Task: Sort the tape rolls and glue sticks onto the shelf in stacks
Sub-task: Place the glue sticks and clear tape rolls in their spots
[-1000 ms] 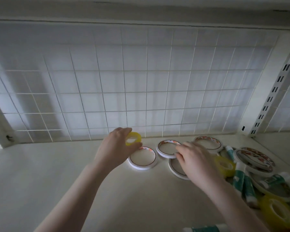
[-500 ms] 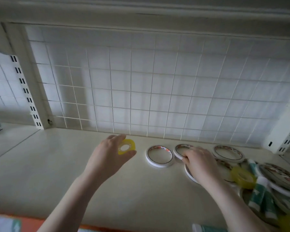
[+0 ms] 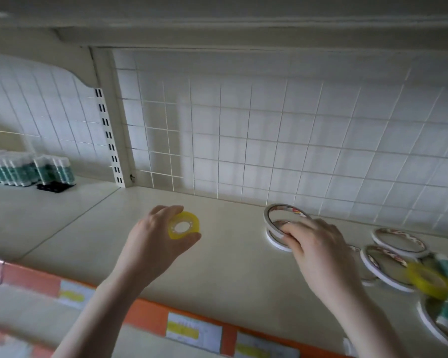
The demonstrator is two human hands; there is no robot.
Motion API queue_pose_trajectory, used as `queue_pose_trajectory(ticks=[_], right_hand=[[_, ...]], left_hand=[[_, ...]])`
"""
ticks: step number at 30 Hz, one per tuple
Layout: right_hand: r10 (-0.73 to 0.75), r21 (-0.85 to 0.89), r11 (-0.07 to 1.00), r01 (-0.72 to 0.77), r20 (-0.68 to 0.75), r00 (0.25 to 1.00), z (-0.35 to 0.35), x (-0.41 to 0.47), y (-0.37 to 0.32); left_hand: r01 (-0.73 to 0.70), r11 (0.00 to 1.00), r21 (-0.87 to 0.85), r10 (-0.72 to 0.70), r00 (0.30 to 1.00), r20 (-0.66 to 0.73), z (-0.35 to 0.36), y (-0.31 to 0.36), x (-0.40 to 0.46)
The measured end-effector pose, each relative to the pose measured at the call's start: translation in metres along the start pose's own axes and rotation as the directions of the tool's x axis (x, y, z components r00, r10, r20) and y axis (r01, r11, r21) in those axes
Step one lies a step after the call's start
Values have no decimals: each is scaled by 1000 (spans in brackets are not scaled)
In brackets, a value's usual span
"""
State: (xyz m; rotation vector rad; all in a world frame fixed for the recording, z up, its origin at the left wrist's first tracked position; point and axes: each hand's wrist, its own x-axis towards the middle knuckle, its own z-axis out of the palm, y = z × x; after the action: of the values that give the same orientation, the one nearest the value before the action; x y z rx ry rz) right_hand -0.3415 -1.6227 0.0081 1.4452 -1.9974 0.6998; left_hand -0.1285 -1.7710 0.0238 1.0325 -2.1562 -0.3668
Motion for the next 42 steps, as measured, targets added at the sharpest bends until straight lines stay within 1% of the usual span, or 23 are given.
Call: queue_pose_trajectory(ticks=[3, 6, 13, 19, 25, 30, 34, 42], right_hand=[[-33, 52, 998, 34, -26, 999, 8, 0, -45], [-32, 125, 991, 39, -55, 998, 21, 3, -102], [-24, 220, 975, 39, -73, 997, 79, 21, -266], [-82, 262, 961, 91, -46, 996, 115, 53, -387], [-133, 306, 941, 145, -59, 989, 151, 100, -478], [-190, 356, 912, 206, -80, 979, 200, 141, -545], [-212, 417, 878, 236, -103, 972, 242, 182, -603], [-268, 423, 856, 298, -130, 955, 302, 277, -717]], left_hand=[[11, 1000, -18, -12, 1000, -27, -31, -27, -6], [20, 1000, -10, -20, 999, -46, -68, -65, -13], [30, 999, 35, -26, 995, -96, -169, -197, -18], [77, 995, 67, -67, 988, -137, -243, -303, -9], [148, 985, 87, -128, 970, -206, -298, -387, 6], [210, 968, 135, -171, 952, -256, -332, -462, 29], [238, 960, 150, -191, 943, -274, -359, -525, 61], [281, 946, 159, -224, 926, -305, -425, -632, 131]])
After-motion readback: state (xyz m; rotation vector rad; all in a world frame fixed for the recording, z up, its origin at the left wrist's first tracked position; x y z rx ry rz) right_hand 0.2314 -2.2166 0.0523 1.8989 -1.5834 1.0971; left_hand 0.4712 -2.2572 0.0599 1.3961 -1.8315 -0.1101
